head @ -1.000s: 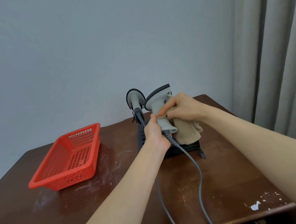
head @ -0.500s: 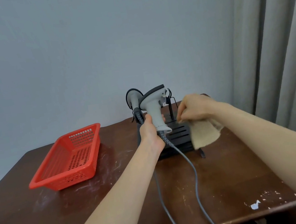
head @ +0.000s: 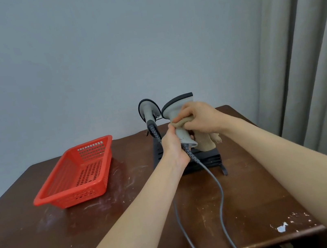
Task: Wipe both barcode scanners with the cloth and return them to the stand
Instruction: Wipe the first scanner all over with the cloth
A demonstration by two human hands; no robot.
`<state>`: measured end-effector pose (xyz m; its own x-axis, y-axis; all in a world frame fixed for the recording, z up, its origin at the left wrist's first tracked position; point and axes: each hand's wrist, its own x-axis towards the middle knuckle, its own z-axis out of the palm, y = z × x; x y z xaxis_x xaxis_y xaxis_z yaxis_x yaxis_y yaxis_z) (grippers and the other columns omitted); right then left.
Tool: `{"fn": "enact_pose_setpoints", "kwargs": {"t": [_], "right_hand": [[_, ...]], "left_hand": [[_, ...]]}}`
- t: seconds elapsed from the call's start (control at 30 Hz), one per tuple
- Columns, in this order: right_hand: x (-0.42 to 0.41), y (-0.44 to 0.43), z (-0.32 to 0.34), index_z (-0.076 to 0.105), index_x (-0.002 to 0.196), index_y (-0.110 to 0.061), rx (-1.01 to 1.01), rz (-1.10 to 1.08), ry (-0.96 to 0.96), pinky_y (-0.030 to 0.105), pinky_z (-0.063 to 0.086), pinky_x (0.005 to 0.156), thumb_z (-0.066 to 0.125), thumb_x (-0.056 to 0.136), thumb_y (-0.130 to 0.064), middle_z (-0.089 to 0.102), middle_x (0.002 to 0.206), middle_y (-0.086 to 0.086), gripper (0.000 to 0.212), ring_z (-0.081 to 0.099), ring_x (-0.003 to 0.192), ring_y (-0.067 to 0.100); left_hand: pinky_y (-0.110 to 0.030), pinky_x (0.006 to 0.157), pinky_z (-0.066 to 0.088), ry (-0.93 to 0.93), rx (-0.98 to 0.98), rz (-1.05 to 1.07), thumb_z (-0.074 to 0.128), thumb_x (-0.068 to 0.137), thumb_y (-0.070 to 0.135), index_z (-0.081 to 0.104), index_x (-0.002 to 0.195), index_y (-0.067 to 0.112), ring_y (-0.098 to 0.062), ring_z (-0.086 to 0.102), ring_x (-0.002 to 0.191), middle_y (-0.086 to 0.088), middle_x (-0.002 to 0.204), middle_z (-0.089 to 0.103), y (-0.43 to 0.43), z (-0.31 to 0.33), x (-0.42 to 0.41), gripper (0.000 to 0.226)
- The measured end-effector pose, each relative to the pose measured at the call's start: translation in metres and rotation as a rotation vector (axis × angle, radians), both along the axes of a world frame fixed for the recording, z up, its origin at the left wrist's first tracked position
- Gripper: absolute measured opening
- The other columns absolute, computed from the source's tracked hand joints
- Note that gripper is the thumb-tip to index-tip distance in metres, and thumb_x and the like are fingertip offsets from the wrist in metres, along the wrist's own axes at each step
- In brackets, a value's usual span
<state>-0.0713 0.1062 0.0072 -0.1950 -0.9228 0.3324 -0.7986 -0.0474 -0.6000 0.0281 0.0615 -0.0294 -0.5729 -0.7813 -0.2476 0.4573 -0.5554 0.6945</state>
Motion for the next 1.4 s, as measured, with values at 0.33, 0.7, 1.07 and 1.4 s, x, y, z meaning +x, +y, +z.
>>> {"fn": "enact_pose_setpoints", "kwargs": {"t": [0.33,0.7,1.07,1.4], "right_hand": [[-0.008,-0.006,0.005,0.073,0.105,-0.026,-0.032,-0.208,0.077,0.030,0.047,0.085,0.051,0.089,-0.011,0.053,0.105,-0.006,0.031,0.056,0.097,0.018],[-0.013,-0.014,0.003,0.074,0.102,-0.028,-0.018,-0.224,-0.051,0.034,0.049,0.094,0.055,0.088,-0.013,0.068,0.111,-0.010,0.028,0.060,0.106,0.014],[-0.009,-0.009,0.005,0.075,0.095,-0.030,-0.038,-0.188,-0.042,0.028,0.048,0.090,0.054,0.088,-0.010,0.055,0.087,-0.024,0.030,0.056,0.096,0.009],[-0.016,0.013,-0.010,0.077,0.081,-0.026,0.139,-0.019,-0.174,0.020,0.048,0.080,0.065,0.078,-0.010,0.072,0.084,-0.004,0.020,0.061,0.082,0.003]], "left_hand": [[-0.027,0.050,0.047,0.006,0.026,-0.016,0.042,0.101,0.033,0.060,0.097,0.006,-0.018,0.057,0.060,-0.009,0.076,0.062,0.005,-0.001,-0.004,0.032],[-0.029,0.054,0.054,0.065,0.138,-0.022,0.046,0.099,0.033,0.060,0.103,0.004,-0.020,0.061,0.070,-0.010,0.084,0.065,0.005,-0.001,-0.001,0.033],[-0.035,0.067,0.057,0.078,0.138,-0.046,0.044,0.099,0.035,0.059,0.112,0.003,-0.024,0.063,0.076,-0.012,0.090,0.066,0.006,0.000,0.000,0.037],[-0.023,0.044,0.049,0.056,0.117,0.015,0.038,0.102,0.034,0.056,0.095,0.003,-0.020,0.060,0.053,-0.013,0.070,0.062,-0.009,0.008,0.009,0.037]]}}
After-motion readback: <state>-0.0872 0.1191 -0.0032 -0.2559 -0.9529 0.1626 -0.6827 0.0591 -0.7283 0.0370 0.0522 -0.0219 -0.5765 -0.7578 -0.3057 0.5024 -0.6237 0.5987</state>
